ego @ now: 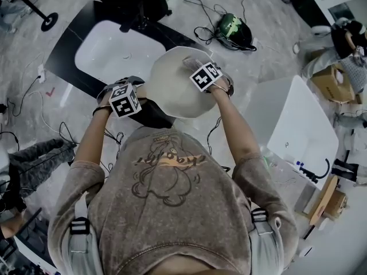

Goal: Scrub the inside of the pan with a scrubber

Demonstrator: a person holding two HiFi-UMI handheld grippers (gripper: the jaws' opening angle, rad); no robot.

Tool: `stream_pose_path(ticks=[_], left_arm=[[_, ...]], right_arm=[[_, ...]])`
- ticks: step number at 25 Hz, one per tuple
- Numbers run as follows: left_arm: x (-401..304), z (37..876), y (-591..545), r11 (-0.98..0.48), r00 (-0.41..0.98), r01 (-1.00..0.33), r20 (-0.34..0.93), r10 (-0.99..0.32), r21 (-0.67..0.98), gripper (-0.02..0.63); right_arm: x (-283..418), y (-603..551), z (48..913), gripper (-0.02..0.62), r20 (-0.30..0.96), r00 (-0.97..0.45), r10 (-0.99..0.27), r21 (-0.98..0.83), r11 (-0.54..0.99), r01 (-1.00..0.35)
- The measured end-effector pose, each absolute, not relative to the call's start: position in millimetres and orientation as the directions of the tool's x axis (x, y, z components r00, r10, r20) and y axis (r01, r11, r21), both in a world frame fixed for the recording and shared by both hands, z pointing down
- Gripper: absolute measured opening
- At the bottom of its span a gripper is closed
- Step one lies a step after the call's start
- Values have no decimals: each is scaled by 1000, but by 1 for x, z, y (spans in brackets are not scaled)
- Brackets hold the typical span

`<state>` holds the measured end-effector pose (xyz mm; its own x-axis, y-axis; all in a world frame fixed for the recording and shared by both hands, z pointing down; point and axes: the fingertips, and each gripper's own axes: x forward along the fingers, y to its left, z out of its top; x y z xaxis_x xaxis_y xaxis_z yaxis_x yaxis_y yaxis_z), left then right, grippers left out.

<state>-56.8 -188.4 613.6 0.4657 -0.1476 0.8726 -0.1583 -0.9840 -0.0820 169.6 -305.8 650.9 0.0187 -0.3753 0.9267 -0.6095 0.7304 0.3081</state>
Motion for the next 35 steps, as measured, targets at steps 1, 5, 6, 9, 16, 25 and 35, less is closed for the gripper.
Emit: stream_pose_path(ticks=[1,5,6,9,16,25,35], left_arm=[[-57,613,-188,-984,464,-158,874,-148,-82,287],[-55,611,-187,-984,457,-159,877,-149,-85,285],[-55,611,-187,-984,456,-159,877,-150,-85,285],[-55,612,-188,-983,452,-162,879,-152,-86,285],[-55,612,-188,-981,445,-171,881,-158,-90,284],[-54,612,-187,-979,434,-176,885,-169,-101,284],[-55,612,-187,-979,421,-174,891,-170,-105,282]], right_arm=[[173,-300,653,81,936,31,-350,301,751,-587],[177,-280,657,80,956,65,-285,279,821,-498],[176,-276,658,80,960,72,-272,273,836,-476],[171,-265,661,80,974,71,-216,226,875,-429],[147,-223,674,80,998,4,-59,57,926,-373],[85,-192,679,80,994,-107,23,-60,932,-359],[33,-238,674,80,972,-220,-83,-6,926,-377]])
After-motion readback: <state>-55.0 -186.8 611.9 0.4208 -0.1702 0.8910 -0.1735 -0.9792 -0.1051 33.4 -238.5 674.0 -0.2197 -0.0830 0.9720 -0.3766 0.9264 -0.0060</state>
